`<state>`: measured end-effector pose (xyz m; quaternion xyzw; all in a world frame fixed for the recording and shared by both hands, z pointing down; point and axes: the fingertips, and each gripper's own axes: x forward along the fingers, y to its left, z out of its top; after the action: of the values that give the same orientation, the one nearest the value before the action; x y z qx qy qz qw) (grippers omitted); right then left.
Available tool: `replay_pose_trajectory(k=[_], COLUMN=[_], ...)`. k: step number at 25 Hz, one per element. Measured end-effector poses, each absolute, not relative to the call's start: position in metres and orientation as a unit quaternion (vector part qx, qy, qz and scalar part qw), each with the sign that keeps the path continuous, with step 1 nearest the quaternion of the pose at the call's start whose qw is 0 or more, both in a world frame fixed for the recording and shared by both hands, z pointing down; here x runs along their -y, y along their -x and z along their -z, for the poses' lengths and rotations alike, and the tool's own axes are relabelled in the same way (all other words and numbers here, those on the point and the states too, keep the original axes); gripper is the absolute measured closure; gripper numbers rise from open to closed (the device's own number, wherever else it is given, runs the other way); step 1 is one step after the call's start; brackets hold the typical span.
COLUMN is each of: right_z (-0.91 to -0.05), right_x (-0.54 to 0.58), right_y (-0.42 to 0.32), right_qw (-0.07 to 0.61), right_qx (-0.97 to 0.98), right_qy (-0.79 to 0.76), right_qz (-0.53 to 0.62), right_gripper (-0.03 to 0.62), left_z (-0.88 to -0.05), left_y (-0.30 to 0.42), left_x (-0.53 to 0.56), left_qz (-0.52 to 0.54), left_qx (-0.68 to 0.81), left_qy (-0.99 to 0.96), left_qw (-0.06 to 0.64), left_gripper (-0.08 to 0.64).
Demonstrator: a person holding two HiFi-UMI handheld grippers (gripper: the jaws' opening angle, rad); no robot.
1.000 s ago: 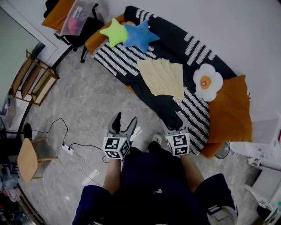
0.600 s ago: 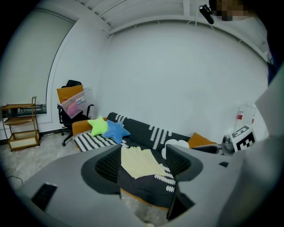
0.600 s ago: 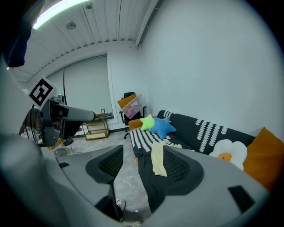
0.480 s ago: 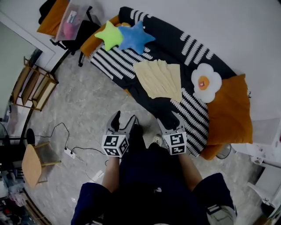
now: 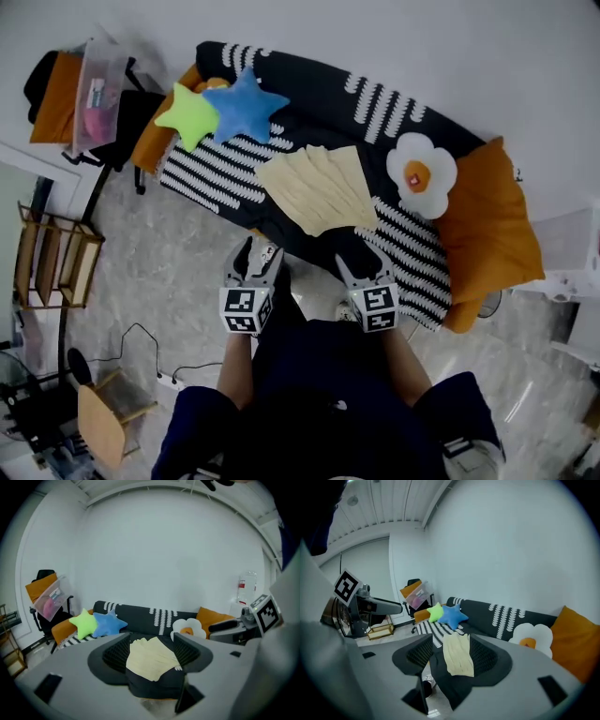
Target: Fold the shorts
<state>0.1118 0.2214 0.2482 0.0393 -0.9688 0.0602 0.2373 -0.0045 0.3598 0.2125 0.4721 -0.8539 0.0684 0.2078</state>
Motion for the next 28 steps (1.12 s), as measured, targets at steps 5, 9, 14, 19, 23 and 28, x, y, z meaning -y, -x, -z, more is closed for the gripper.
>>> replay_pose_trajectory(k=[5, 9, 14, 19, 23, 28], right_z=[-0.258, -0.269, -0.273, -0.294, -0.314, -0.357], right_x=[-0.221, -0.224, -0.229, -0.227, -0.223, -0.225], right_y=[-0.046, -0.002, 0.047, 0.058, 0.051, 0.038], right_qw=[0.258, 0.28, 0.295, 0.321, 0.351, 0.383], right_qx=[0.96, 0.948, 0.936, 0.914, 0.897, 0.875], right_qy=[-0.073, -0.111, -0.156, -0.21, -0.233, -0.243], right_qz=[-0.08, -0.101, -0.112, -0.131, -0.138, -0.17], right_gripper=[0.36, 0.36, 0.36, 0.36, 0.36, 0.362], left_z=[-0.222, -0.229, -0.242, -0.27, -0.305, -0.351], left_y=[0.083, 0.138, 0.204, 0.248, 0.259, 0.259], left_x=[-0.336, -0.323, -0.323, -0.315, -0.296, -0.271], left_qz=[-0.072, -0.112, -0.128, -0.164, -0.264, -0.35], left_qx=[0.817, 0.78, 0.748, 0.711, 0.622, 0.507], left_qy=[-0.526, -0.574, -0.604, -0.634, -0.699, -0.758], left_qw=[0.223, 0.223, 0.243, 0.256, 0.234, 0.216], left_gripper=[0.27, 0.27, 0.27, 0.288, 0.296, 0.296])
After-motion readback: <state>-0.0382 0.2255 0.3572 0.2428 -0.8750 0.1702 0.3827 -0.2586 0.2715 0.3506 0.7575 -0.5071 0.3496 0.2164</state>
